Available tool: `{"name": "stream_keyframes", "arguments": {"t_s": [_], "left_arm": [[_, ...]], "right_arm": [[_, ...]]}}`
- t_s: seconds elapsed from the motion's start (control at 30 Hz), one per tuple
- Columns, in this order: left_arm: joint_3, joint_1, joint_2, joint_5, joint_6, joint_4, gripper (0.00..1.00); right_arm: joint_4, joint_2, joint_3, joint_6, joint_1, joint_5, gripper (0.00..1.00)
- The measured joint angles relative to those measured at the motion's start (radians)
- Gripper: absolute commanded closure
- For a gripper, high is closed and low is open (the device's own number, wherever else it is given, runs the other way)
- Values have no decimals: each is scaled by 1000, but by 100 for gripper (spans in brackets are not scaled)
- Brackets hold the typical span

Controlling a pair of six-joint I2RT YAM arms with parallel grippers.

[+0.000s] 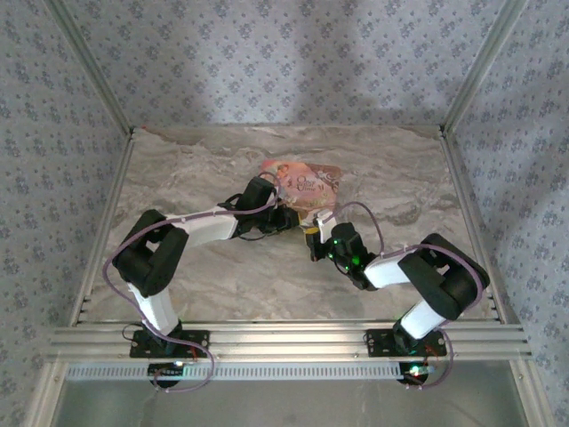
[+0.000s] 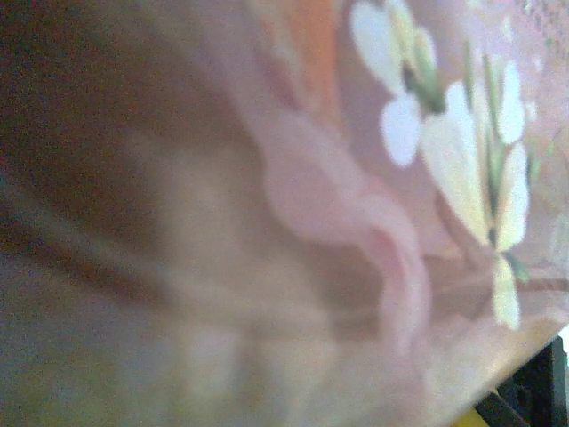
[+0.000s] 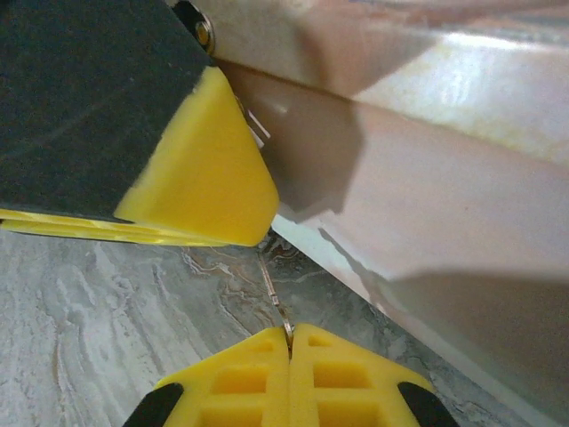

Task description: Unlock the padlock with the key

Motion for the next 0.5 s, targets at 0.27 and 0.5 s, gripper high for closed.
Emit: {"name": "stream_keyframes", "arguments": {"t_s": [0.27, 0.5], "left_arm": [[0, 0, 0, 0, -9, 0, 90], [0, 0, 0, 1, -10, 0, 90]], "right_arm": [[7, 1, 0, 0, -3, -18, 100], [14, 1, 0, 0, -6, -23, 100]]}}
